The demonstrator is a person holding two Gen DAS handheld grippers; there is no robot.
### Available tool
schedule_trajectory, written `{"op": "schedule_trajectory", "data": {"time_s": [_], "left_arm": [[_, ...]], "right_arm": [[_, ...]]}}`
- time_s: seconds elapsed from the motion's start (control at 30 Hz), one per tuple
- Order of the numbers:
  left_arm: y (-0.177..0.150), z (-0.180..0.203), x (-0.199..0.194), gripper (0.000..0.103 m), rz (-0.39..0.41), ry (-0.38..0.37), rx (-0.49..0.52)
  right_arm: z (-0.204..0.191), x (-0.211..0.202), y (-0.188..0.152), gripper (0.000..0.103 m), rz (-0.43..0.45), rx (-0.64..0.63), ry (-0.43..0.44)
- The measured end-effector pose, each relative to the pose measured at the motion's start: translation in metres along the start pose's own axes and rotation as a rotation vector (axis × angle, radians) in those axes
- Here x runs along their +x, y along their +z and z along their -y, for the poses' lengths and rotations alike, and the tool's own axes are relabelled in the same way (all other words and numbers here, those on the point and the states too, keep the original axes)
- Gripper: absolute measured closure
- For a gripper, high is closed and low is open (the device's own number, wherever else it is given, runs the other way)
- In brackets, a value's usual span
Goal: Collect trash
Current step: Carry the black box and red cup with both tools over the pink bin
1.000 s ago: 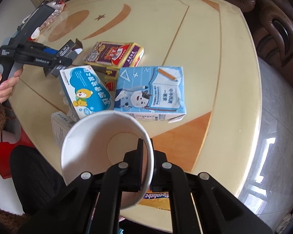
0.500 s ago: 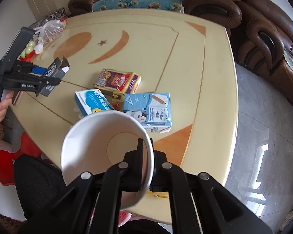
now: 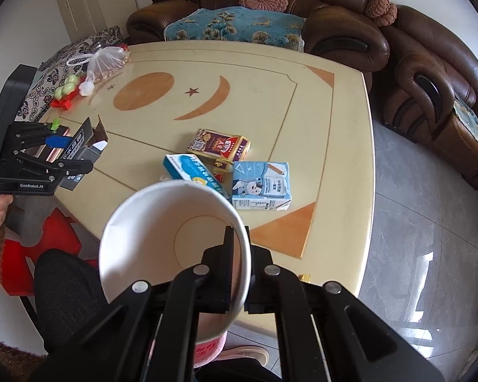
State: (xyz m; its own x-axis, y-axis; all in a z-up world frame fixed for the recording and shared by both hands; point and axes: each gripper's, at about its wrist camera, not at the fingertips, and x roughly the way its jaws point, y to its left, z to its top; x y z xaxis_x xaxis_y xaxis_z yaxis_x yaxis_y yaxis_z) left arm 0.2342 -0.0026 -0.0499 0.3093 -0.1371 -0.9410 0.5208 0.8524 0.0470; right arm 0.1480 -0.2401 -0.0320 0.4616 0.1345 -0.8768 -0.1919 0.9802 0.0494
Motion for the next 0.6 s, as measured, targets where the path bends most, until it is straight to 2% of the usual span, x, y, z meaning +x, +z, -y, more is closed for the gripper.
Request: {"op": "schedule_trajectory", "data": {"time_s": [0.27, 0.6], "left_arm": [[-0.038, 0.025, -0.024, 0.047, 0.033, -0.021, 0.043], [-0.082, 0.056, -0.028, 0.047, 0.034, -0.055, 0.088]], "right_arm": [[-0.029, -0.025, -0.032, 0.098, 0.019, -0.036, 0.004], [-0.055, -0.032, -0.073, 0.098, 0.01, -0.065, 0.018]]}}
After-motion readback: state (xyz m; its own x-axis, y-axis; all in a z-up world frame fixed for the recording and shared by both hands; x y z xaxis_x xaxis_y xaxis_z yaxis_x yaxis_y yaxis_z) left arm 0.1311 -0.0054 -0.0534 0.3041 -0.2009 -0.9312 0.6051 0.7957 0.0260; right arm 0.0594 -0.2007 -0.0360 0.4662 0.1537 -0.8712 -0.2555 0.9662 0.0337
